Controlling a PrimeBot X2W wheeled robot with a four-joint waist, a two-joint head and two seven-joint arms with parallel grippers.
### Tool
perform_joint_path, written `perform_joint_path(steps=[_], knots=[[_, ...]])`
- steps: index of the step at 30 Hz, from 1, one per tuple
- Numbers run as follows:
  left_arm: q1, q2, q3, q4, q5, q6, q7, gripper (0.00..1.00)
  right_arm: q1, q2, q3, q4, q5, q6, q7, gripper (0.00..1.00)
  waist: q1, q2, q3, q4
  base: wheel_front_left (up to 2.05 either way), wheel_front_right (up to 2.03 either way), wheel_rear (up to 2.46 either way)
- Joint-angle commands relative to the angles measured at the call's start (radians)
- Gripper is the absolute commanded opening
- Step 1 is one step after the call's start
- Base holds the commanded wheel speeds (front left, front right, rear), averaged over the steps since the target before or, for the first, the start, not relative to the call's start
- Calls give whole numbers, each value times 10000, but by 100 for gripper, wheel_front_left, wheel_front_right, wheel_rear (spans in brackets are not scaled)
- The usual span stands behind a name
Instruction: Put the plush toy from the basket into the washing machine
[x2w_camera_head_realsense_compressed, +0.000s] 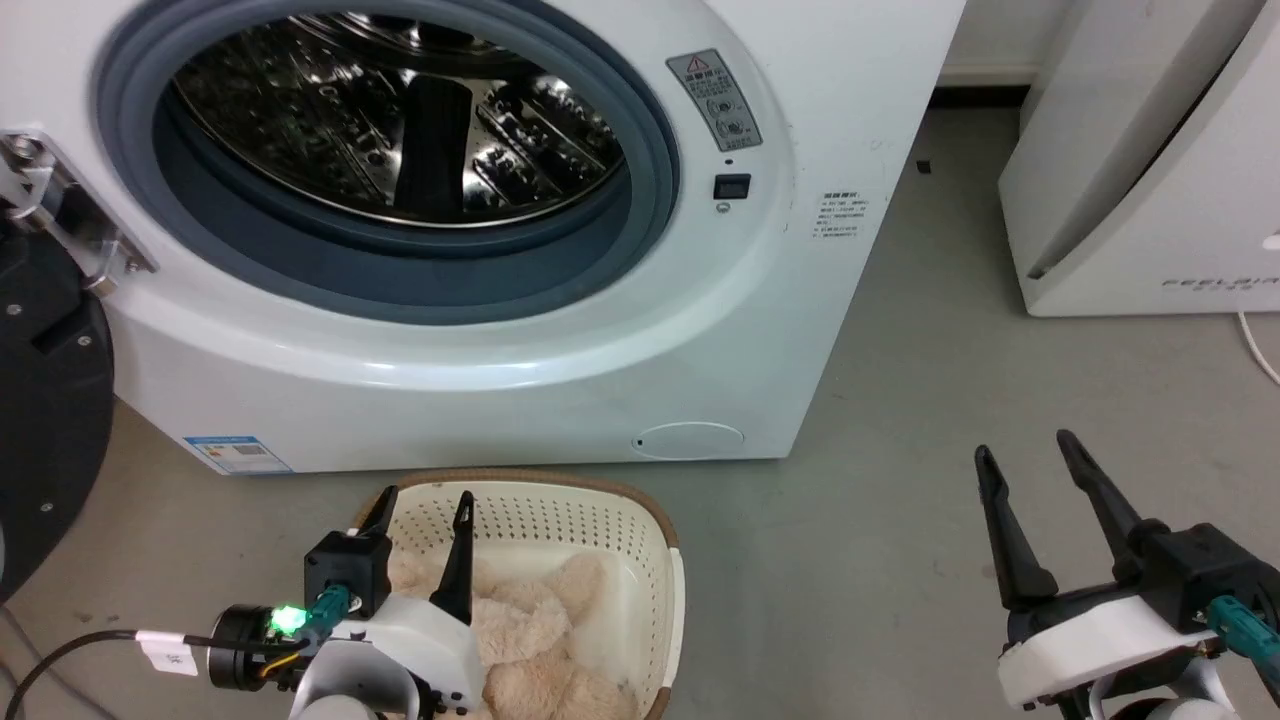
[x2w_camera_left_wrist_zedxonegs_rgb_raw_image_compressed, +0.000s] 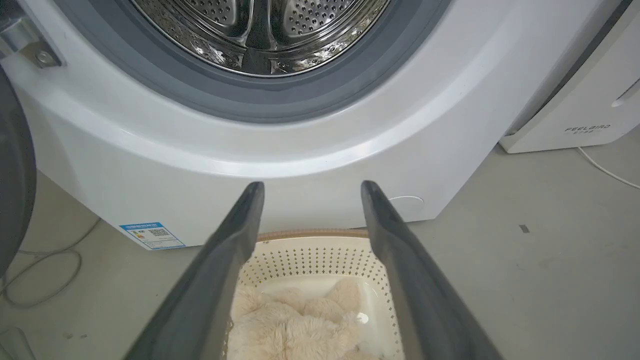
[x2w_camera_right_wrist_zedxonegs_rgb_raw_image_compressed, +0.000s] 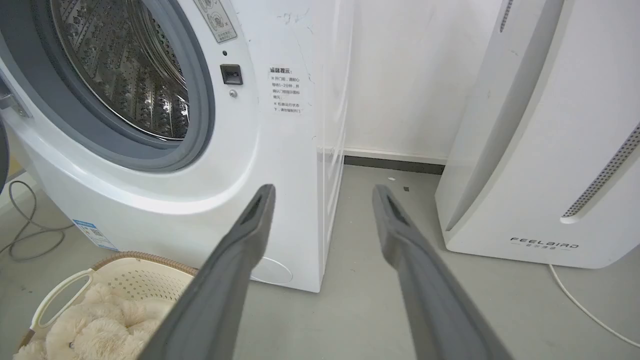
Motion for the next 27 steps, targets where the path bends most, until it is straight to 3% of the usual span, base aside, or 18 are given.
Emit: perform_joint_path(steps=[1, 27], knots=[[-313, 98, -81, 345, -88, -61, -124, 100, -217, -3, -61, -135, 147, -5, -130, 100, 0, 0, 227, -68, 0, 0, 0], [-2836, 919, -1255, 4601, -158, -467, 227, 100, -782, -5, -9, -557, 517, -8, -652, 100, 0, 0, 2286, -480, 0, 0, 0]])
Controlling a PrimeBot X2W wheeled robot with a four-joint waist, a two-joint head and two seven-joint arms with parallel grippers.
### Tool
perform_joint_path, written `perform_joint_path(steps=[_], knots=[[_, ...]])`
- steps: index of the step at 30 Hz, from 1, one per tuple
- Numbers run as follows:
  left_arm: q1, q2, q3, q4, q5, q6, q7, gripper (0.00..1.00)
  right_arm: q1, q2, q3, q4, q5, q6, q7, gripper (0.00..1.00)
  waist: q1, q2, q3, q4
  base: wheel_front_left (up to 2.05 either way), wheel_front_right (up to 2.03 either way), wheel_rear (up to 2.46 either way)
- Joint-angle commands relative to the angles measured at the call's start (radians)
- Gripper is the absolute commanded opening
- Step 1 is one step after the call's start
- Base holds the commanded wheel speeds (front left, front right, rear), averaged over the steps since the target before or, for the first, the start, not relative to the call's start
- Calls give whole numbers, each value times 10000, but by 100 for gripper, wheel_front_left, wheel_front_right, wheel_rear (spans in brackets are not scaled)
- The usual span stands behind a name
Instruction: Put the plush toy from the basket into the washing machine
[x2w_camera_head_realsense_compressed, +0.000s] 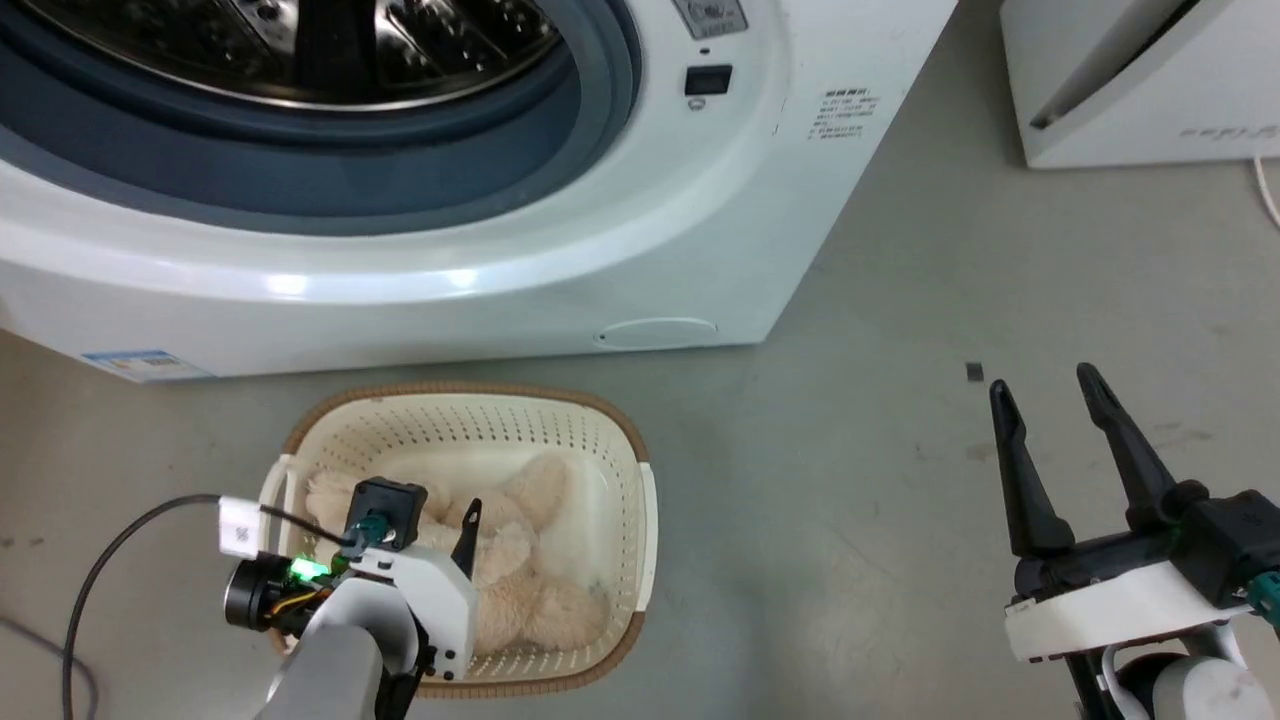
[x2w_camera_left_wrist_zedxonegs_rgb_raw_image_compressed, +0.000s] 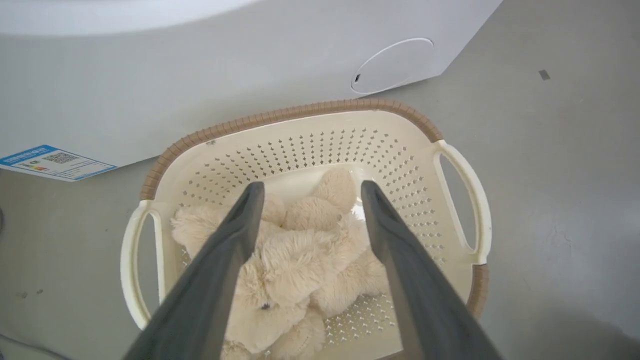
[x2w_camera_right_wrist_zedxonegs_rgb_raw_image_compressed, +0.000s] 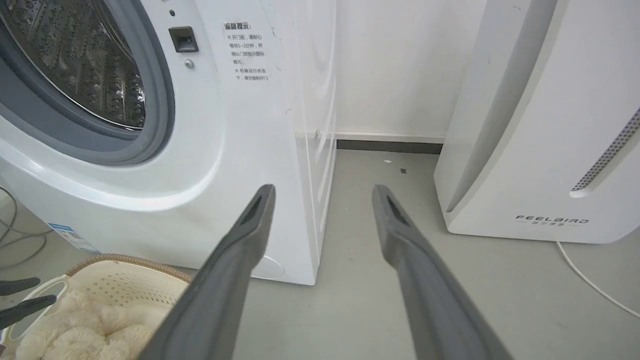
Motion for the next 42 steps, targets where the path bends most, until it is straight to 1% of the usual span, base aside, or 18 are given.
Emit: perform_joint_path(steps=[1, 10, 15, 23, 25, 27, 29, 36, 42], knots=[[-346, 131, -115, 336, 3, -36, 52, 100, -203, -3, -14, -76, 106, -8, -95, 100, -1, 0, 230, -46, 0, 0, 0], [-1141, 504, -655, 1608, 107, -111, 367, 100, -402, -4, -27, -175, 366, -9, -283, 100, -1, 0, 1095, -260, 0, 0, 0], [-1609, 760, -1264, 2206, 477, -136, 730, 100, -486, -4, -173, -201, 550, -10, -388, 100, -1, 0, 1617, -359, 0, 0, 0], [-2425, 1052, -2171, 3065, 952, -207, 791, 100, -613, -5, -144, -280, 727, -10, -554, 100, -1, 0, 2409, -472, 0, 0, 0], [-2645, 1140, -2461, 3281, 1153, -125, 888, 100, -650, -5, -137, -300, 762, -11, -596, 100, -1, 0, 2603, -493, 0, 0, 0], [-2873, 1251, -2763, 3498, 1390, 114, 1028, 100, -694, -5, -128, -315, 802, -11, -638, 100, -1, 0, 2792, -510, 0, 0, 0], [-3099, 1351, -3046, 3713, 1585, 229, 1144, 100, -749, -5, -109, -337, 832, -11, -680, 100, -1, 0, 2993, -535, 0, 0, 0], [-3854, 1576, -3417, 4447, 1526, 172, 855, 100, -963, -5, -94, -412, 962, -12, -826, 100, -1, 0, 3693, -678, 0, 0, 0], [-4326, 1760, -3682, 5083, 1372, 38, 761, 100, -1149, -6, -110, -437, 1083, -12, -951, 100, -1, 0, 4222, -815, 0, 0, 0]])
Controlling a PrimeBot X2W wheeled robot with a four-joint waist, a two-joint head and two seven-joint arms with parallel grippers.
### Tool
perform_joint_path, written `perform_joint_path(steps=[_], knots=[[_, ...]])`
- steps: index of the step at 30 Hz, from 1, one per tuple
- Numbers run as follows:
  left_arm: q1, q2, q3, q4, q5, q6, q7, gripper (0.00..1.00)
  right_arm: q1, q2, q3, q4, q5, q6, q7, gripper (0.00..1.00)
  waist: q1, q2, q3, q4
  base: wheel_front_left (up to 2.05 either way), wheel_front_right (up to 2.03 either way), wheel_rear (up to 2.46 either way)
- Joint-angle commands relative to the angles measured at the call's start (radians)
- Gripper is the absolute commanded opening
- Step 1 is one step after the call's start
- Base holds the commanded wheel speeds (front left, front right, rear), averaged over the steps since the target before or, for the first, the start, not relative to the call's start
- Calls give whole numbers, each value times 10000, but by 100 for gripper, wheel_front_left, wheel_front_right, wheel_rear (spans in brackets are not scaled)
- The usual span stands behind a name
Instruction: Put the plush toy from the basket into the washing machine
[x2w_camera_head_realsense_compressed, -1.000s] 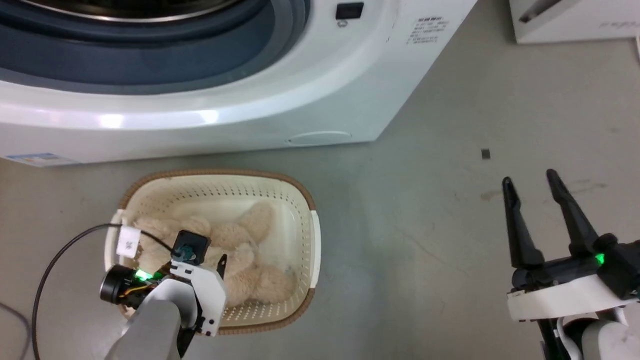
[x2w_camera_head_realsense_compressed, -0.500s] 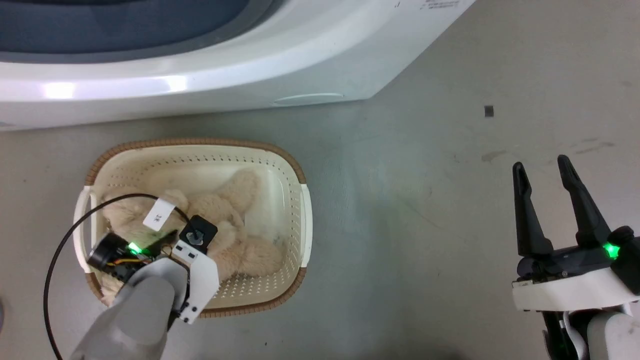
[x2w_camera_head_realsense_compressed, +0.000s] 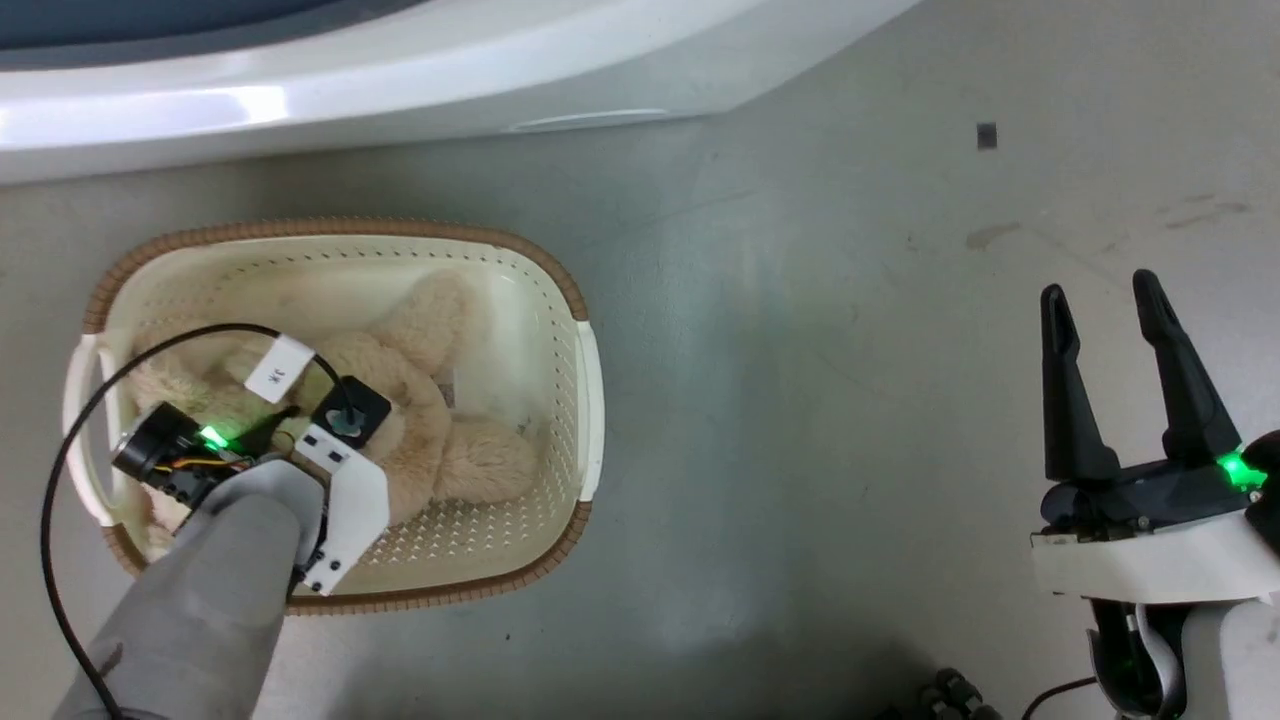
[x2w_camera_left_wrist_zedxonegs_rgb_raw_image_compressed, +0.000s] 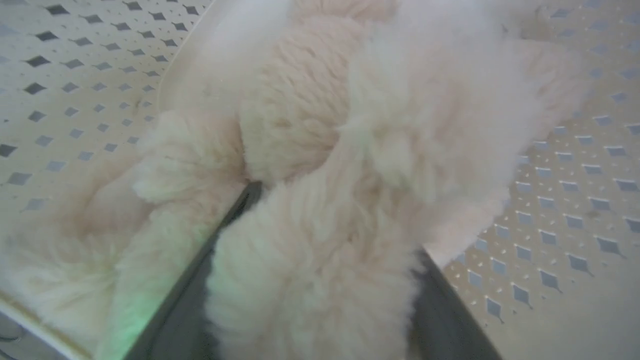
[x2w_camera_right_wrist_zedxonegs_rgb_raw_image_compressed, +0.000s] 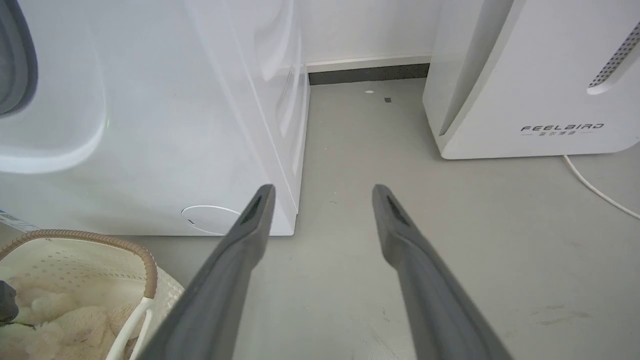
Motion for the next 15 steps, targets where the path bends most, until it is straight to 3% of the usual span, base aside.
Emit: perform_joint_path(steps=[1, 2, 4, 15], knots=[[-264, 154, -141, 409, -72, -89, 1, 100, -236, -6, -18, -71, 105, -11, -134, 100, -1, 0, 256, -85, 0, 0, 0], [-328, 172, -174, 514, -125, -147, 19, 100, -272, -6, -20, -69, 119, -11, -155, 100, -1, 0, 330, -97, 0, 0, 0], [-416, 197, -239, 722, -252, -297, 98, 0, -347, -6, -13, -68, 149, -11, -196, 100, -1, 0, 456, -126, 0, 0, 0], [-46, 65, -150, 1039, -962, -520, -375, 0, -476, -6, -18, 99, 196, -11, -258, 100, -1, 0, -129, -188, 0, 0, 0]])
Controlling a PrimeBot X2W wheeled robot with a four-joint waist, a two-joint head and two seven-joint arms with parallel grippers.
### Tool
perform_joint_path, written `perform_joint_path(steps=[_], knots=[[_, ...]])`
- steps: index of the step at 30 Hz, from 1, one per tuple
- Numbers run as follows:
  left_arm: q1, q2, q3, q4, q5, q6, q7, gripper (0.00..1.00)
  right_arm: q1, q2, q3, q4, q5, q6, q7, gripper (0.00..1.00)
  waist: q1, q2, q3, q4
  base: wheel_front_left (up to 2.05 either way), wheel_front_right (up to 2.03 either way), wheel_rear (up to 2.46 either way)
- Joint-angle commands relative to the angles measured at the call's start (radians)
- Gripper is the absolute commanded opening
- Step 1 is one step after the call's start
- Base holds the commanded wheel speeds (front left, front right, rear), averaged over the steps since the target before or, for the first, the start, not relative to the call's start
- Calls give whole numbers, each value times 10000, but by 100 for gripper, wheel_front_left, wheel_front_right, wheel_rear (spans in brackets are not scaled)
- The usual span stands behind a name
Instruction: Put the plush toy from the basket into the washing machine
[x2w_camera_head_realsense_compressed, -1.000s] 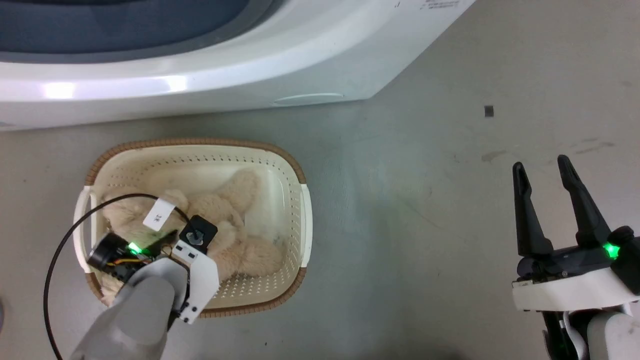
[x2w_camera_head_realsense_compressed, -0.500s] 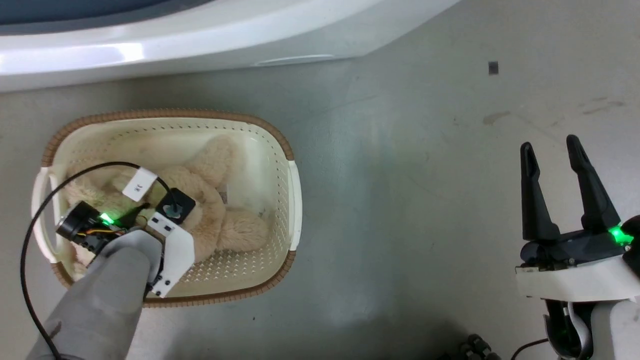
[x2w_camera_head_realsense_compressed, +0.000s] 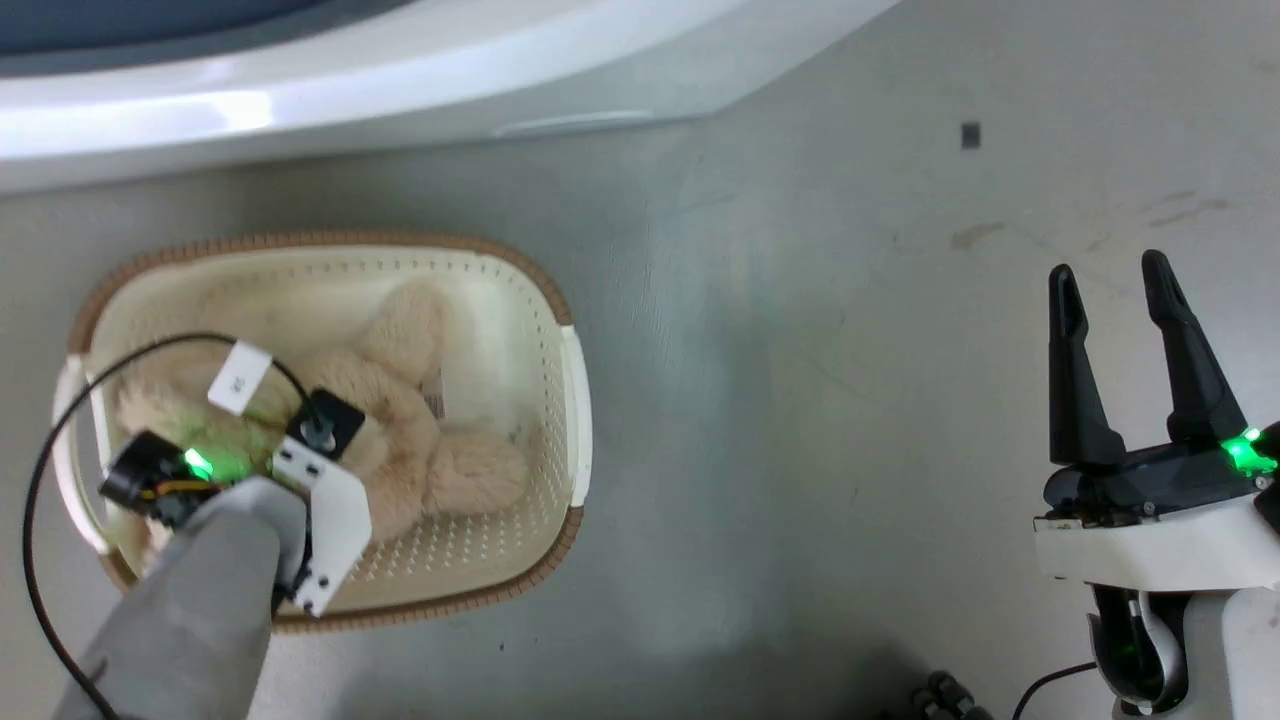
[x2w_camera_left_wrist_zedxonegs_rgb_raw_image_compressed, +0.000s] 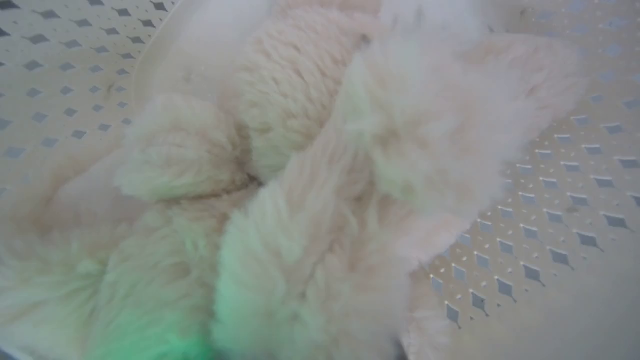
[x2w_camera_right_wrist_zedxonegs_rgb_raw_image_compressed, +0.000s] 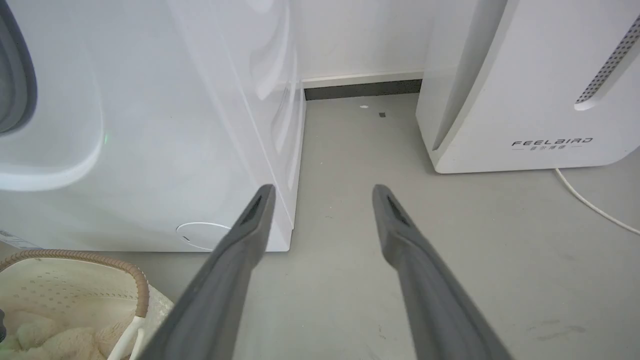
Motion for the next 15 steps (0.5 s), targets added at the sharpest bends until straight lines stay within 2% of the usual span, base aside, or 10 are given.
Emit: perform_joint_path(steps=[1, 5, 9, 15], knots=[[265, -27, 33, 100, -71, 6, -60, 0, -190, -6, -5, 32, 71, -11, -49, 100, -1, 0, -309, -25, 0, 0, 0], [660, -139, 124, 101, -301, 93, -319, 0, -106, -6, 54, 132, -28, -11, -49, 100, -1, 0, -1012, -23, 0, 0, 0], [1078, -378, 140, 102, -499, 148, -963, 0, 130, -6, 44, 283, -26, -11, -49, 100, -1, 0, -1980, 62, 0, 0, 0], [1307, -684, 390, 92, -922, 164, -1723, 0, 379, -6, 49, 465, -44, -11, -49, 100, -1, 0, -2878, 236, 0, 0, 0]])
